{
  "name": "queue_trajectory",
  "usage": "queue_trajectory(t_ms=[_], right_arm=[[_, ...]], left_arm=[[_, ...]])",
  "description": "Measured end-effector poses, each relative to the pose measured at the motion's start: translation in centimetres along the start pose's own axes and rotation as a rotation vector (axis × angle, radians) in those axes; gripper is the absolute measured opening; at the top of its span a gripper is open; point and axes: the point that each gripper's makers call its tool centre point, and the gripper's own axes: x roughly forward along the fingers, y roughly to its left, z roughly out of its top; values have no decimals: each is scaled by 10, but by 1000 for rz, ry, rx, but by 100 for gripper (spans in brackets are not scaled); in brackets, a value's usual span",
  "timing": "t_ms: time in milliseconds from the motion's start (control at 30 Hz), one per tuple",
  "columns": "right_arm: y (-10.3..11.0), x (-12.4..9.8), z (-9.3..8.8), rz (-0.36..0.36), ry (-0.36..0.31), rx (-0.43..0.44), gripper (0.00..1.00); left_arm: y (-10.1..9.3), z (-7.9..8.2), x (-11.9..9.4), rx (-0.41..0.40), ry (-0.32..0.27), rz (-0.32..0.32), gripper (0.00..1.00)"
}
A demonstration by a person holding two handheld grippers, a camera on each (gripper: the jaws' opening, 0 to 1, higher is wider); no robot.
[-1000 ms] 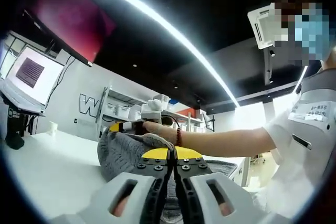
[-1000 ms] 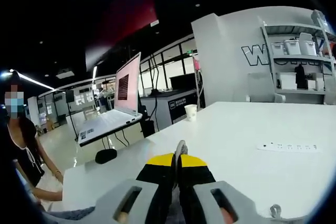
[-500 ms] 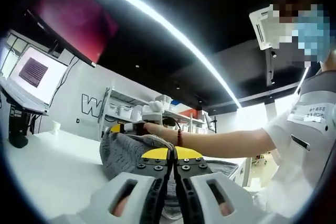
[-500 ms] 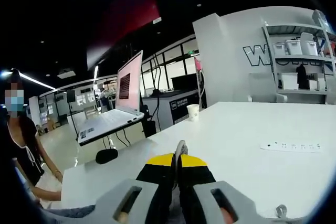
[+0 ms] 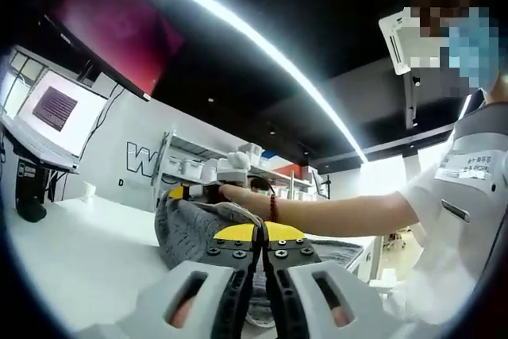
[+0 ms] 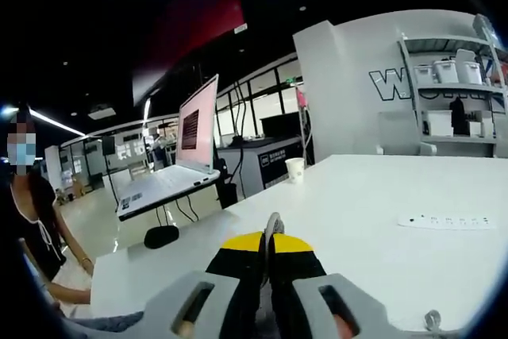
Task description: Open the folded towel by lifting each exposed corner and separating the folded layers until the towel lies flat within the target outline without major curled edges
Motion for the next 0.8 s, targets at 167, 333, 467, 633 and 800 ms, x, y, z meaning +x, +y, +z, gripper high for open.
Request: queue_trajectory(t_ms=[167,333,467,633,800], right_arm=[[6,0,-7,6,7,16,0],[6,7,-6,9,16,15,0],[4,13,-5,9,18,16,0],[4,16,-6,8,20,19,0],[11,17,-11,12,22,22,0]], left_arm=[[6,3,-4,17,-5,30,2],[7,2,-6,21,-5,27,2],[10,2,-9,24,-6,37,2],[12,0,-10,22,-1,42,2],[13,-1,-11,25,2,40,2]])
